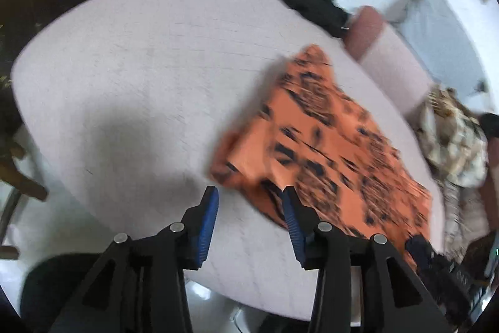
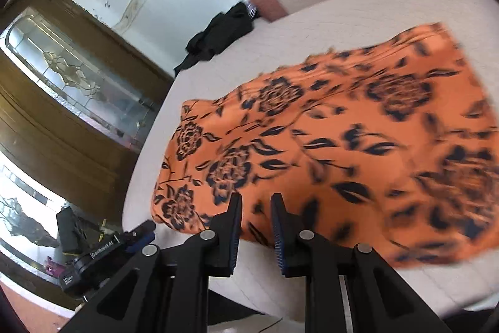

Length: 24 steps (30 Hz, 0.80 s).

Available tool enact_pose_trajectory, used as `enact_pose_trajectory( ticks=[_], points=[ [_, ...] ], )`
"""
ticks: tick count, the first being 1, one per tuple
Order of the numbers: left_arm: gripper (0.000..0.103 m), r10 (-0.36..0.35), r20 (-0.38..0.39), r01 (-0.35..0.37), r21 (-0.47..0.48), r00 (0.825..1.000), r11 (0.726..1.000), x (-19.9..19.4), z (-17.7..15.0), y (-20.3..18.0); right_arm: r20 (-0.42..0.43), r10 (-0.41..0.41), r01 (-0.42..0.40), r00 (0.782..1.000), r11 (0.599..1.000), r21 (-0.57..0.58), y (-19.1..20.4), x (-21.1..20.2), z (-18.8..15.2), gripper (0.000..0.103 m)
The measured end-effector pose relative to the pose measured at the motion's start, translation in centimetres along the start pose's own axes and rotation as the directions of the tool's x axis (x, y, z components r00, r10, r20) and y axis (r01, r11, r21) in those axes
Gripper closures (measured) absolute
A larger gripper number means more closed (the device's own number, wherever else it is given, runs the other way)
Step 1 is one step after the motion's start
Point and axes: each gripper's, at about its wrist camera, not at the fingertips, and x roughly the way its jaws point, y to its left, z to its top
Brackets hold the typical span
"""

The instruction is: Fold small clothes

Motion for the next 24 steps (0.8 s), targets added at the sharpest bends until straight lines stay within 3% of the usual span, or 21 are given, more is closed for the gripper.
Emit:
enact_pose_trajectory(
  ticks=[2, 4, 7, 9, 10, 13, 17, 20, 24],
  points=[
    [0.060, 0.020, -0.037, -0.021, -0.031, 0.999, 0.999, 1.1, 0.6, 0.3, -0.048, 0.020, -0.020, 0.999, 1.000, 0.002, -0.3, 2.1, 0.1, 0.081],
    [0.060, 0.072, -0.083, -0.074, -0.029, 0.994, 0.997, 2.2, 0.7, 0.2, -0.144, -0.067, 0.068, 0.987, 0.998, 0.000, -1.3, 5.1, -0.6, 0.083],
    [0.053, 0.110, -0.117, -0.113, -0.019, 0.987, 0.993, 2.9, 0.3, -0.2, -0.112, -0.045, 0.050, 0.993, 0.998, 0.045, -1.8, 5.1, -0.7, 0.083],
    [0.038, 0.151, -0.109, -0.153, -0.017, 0.983, 0.988, 2.9, 0.1, -0.2, -0.122, -0.020, 0.026, 0.992, 0.998, 0.053, -2.2, 5.1, -0.5, 0.083],
    [0.036, 0.160, -0.113, -0.163, -0.021, 0.981, 0.986, 2.9, 0.1, 0.0, -0.119, 0.003, 0.006, 0.993, 0.997, 0.076, -2.7, 5.1, -0.5, 0.083],
    [0.036, 0.123, -0.139, -0.134, -0.075, 0.983, 0.988, 2.4, 0.2, 1.4, -0.138, 0.074, -0.055, 0.988, 0.988, 0.141, -4.0, 5.0, -0.1, 0.083],
    [0.038, 0.103, -0.082, -0.112, -0.114, 0.991, 0.987, 0.1, -0.1, 2.0, -0.160, 0.140, -0.107, 0.977, 0.974, 0.199, -5.0, 5.1, 0.2, 0.083],
    [0.075, 0.079, -0.081, -0.085, -0.083, 0.994, 0.993, -0.2, -0.1, 0.9, -0.165, 0.166, -0.122, 0.972, 0.961, 0.247, -5.6, 5.1, 0.3, 0.083],
    [0.077, 0.046, -0.152, -0.065, -0.125, 0.987, 0.990, 1.6, -0.2, 0.1, -0.160, 0.159, -0.117, 0.974, 0.963, 0.243, -5.6, 5.0, 0.3, 0.083]
  ],
)
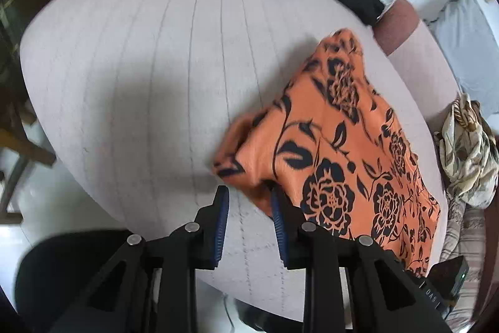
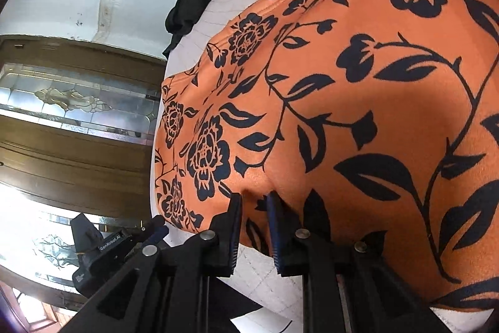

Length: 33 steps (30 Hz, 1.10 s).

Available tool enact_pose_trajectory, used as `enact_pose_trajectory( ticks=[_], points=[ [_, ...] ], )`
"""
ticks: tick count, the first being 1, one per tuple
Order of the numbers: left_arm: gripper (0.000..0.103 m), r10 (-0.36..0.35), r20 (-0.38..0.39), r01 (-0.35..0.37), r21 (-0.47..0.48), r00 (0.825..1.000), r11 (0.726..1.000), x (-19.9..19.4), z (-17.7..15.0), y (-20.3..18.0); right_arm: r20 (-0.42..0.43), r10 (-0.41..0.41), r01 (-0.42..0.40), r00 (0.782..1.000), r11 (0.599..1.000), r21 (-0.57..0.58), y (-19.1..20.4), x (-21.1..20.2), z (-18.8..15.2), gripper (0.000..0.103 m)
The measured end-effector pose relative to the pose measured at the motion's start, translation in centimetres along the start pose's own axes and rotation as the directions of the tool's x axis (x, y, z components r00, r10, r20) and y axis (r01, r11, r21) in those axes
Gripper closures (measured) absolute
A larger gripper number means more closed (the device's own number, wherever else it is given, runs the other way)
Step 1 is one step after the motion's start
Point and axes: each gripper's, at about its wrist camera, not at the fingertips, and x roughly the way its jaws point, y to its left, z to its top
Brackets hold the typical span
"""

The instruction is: Fold small clothes

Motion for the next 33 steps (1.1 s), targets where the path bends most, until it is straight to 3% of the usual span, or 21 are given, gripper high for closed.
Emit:
enact_pose_trajectory(
  ticks=[4, 7, 9, 16, 20, 23, 27, 30, 33],
  points=[
    [0.073, -0.001, -0.018, 0.000, -0.035, 1.000, 0.999, 0.5, 0.0, 0.1, -0.004, 0.019, -0.019, 1.000, 1.000, 0.014, -0.3, 0.4, 0.4, 0.083],
    [0.061, 0.002, -0.035, -0.004, -0.076, 0.999, 0.997, 0.8, 0.5, 0.7, -0.002, 0.015, -0.015, 1.000, 1.000, 0.009, -0.3, 0.4, 0.5, 0.083],
    [0.048, 0.033, -0.039, -0.036, -0.079, 0.999, 0.996, 1.0, 1.0, 1.3, 0.002, 0.005, -0.005, 1.000, 1.000, -0.001, 0.0, 0.5, 0.4, 0.083],
    [0.048, 0.100, 0.016, -0.100, 0.003, 0.995, 0.995, 1.2, 2.2, -0.7, 0.057, -0.027, 0.031, 0.998, 0.997, -0.065, 1.7, -0.4, -0.1, 0.081],
    [0.049, 0.044, 0.032, -0.043, -0.008, 0.999, 0.999, 0.1, 2.1, -1.1, 0.168, -0.022, 0.042, 0.986, 0.993, -0.114, 2.8, -2.3, -0.1, 0.082],
    [0.048, 0.004, 0.021, -0.004, -0.024, 1.000, 1.000, -0.4, 1.8, -0.3, 0.233, -0.023, 0.043, 0.972, 0.996, -0.083, 2.4, -3.5, 0.3, 0.082],
    [0.048, -0.037, 0.001, 0.037, -0.078, 0.999, 0.996, 0.0, 1.6, 0.4, 0.128, -0.102, 0.103, 0.986, 0.995, -0.005, 0.5, -1.4, 0.8, 0.083],
    [0.047, -0.065, -0.007, 0.064, -0.100, 0.998, 0.993, 0.0, 1.2, 0.9, 0.124, -0.119, 0.123, 0.985, 0.992, -0.029, 0.8, -1.3, 0.8, 0.083],
    [0.047, -0.142, -0.017, 0.139, -0.137, 0.990, 0.981, -0.2, 0.9, 0.7, 0.117, -0.103, 0.105, 0.988, 0.994, -0.010, 0.4, -1.3, 1.1, 0.083]
  ],
)
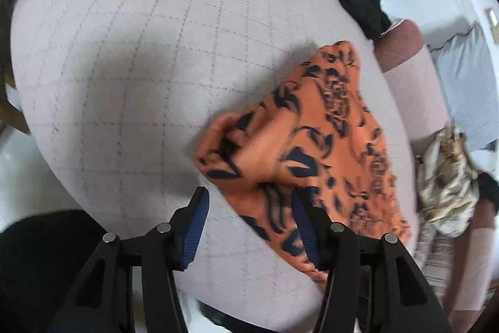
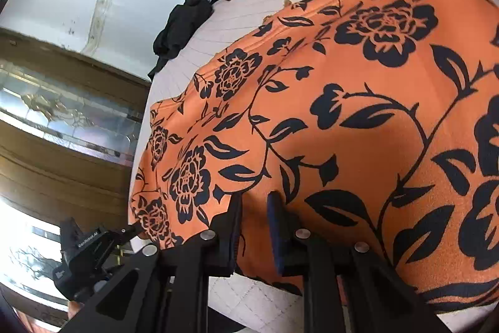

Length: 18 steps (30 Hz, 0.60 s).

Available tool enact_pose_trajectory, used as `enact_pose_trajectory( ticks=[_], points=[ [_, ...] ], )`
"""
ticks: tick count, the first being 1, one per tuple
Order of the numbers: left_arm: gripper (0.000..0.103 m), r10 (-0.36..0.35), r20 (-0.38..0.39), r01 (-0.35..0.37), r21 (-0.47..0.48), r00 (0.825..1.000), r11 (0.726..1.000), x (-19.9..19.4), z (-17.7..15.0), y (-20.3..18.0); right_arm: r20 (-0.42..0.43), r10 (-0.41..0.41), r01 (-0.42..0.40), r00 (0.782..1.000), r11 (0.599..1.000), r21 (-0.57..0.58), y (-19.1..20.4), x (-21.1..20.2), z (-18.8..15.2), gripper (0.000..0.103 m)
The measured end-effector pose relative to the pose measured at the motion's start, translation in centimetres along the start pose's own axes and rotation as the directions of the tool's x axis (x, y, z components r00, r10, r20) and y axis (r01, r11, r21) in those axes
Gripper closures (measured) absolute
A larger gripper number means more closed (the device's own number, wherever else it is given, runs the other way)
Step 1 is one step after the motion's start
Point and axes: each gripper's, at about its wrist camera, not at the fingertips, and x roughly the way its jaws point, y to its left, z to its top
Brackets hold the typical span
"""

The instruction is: Fold small clothes

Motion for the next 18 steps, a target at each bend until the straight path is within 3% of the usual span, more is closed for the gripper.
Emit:
enact_pose_trajectory(
  ticks=[3, 9, 12, 13, 15, 18],
  points=[
    [0.034, -0.018, 0.022, 0.017, 0.027, 1.000, 1.000, -0.2, -0.2, -0.9, -0.008, 0.016, -0.016, 1.000, 1.000, 0.018, -0.4, -0.1, 0.0, 0.083],
    [0.034, 0.005, 0.009, -0.005, -0.005, 1.000, 1.000, 2.1, 0.5, -0.6, -0.007, 0.009, -0.009, 1.000, 1.000, 0.008, -0.4, 0.0, -0.1, 0.083],
    [0.035, -0.004, 0.039, 0.004, 0.003, 0.999, 1.000, 2.1, 0.3, -0.7, -0.008, 0.009, -0.009, 1.000, 1.000, 0.003, -0.4, 0.1, -0.1, 0.083],
    [0.037, -0.007, 0.048, 0.007, 0.015, 0.999, 1.000, 2.1, 0.4, -0.9, -0.008, 0.009, -0.009, 1.000, 1.000, 0.003, -0.3, 0.2, 0.0, 0.083],
    [0.063, -0.004, 0.054, 0.003, 0.031, 0.999, 1.000, 2.1, 0.6, -1.0, -0.009, 0.007, -0.007, 1.000, 1.000, -0.002, -0.3, 0.3, 0.1, 0.083],
    [0.071, -0.011, 0.065, 0.009, 0.031, 0.998, 0.999, 2.5, 0.6, -1.1, -0.008, 0.001, -0.001, 1.000, 1.000, -0.012, -0.1, 0.5, 0.0, 0.083]
  ],
)
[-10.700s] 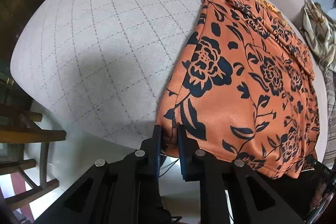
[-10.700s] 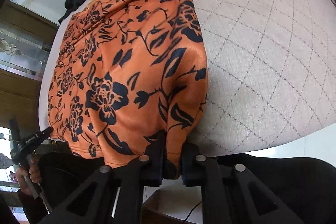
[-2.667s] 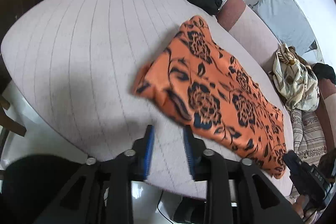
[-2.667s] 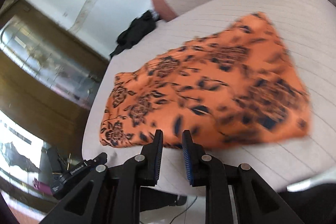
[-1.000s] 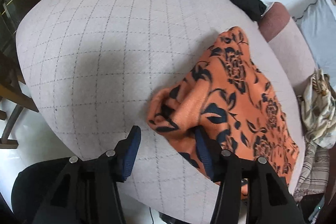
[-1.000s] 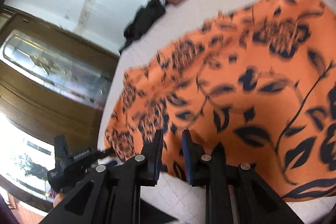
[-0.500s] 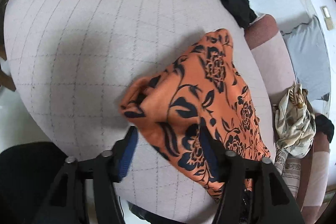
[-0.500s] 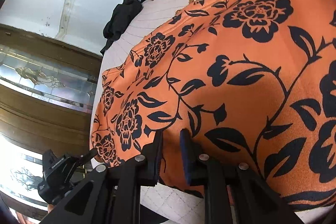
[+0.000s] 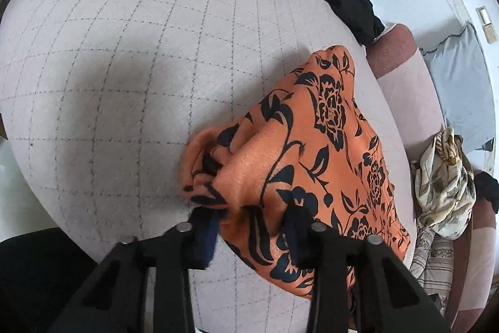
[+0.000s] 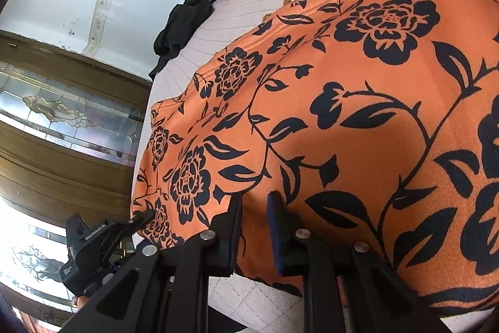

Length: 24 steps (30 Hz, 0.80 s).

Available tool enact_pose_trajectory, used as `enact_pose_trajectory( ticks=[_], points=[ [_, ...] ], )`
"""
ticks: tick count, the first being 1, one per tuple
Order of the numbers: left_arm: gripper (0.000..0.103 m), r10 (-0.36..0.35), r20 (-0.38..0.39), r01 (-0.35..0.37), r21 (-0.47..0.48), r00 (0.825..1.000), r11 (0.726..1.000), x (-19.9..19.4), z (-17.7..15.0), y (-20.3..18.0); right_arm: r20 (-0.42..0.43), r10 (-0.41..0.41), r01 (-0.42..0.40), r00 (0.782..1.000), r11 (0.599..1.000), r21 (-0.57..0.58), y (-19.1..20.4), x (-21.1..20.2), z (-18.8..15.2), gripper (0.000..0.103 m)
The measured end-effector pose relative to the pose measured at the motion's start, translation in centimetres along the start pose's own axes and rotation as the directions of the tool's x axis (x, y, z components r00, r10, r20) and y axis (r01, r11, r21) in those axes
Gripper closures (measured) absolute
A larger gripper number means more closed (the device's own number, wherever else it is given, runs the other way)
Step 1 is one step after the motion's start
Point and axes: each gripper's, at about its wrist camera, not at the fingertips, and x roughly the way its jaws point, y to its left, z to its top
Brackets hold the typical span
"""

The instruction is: Fold small clothes

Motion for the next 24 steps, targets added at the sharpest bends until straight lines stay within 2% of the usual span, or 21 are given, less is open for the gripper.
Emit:
enact_pose_trajectory(
  ticks=[4, 7, 10, 13, 17, 20, 22, 24],
  points=[
    [0.079, 0.027, 0.038, -0.030, 0.082, 0.999, 0.996, -0.5, -0.3, -1.6, -0.006, -0.001, 0.000, 1.000, 1.000, -0.008, 0.2, 0.1, 0.1, 0.083],
    [0.081, 0.032, 0.087, -0.047, 0.179, 0.996, 0.983, -2.0, -0.6, -4.0, -0.006, 0.055, -0.055, 0.998, 0.997, 0.047, -0.7, -0.5, 0.6, 0.084],
    [0.082, 0.009, 0.146, -0.053, 0.302, 0.989, 0.952, -3.9, -1.5, -7.5, 0.040, 0.077, -0.080, 0.996, 0.993, 0.086, -1.7, -2.0, 1.6, 0.083],
    [0.084, -0.023, 0.191, -0.063, 0.435, 0.981, 0.898, -5.6, -3.2, -11.7, 0.125, 0.085, -0.099, 0.988, 0.989, 0.108, -2.8, -4.5, 3.0, 0.082],
    [0.085, -0.065, 0.212, -0.083, 0.620, 0.975, 0.780, -6.4, -7.2, -18.1, 0.207, 0.135, -0.171, 0.969, 0.970, 0.171, -5.1, -7.8, 4.5, 0.082],
    [0.087, -0.097, 0.194, -0.079, 0.735, 0.976, 0.673, -5.9, -11.4, -22.3, 0.276, 0.167, -0.228, 0.947, 0.952, 0.205, -6.7, -10.5, 4.7, 0.082],
    [0.088, -0.126, 0.131, -0.030, 0.802, 0.983, 0.596, -4.7, -14.8, -24.8, 0.329, 0.171, -0.252, 0.929, 0.941, 0.224, -7.7, -12.3, 4.9, 0.082],
    [0.088, -0.119, 0.016, 0.048, 0.859, 0.993, 0.510, -2.4, -18.6, -26.5, 0.384, 0.179, -0.288, 0.906, 0.926, 0.246, -8.8, -14.1, 5.0, 0.082]
  ],
)
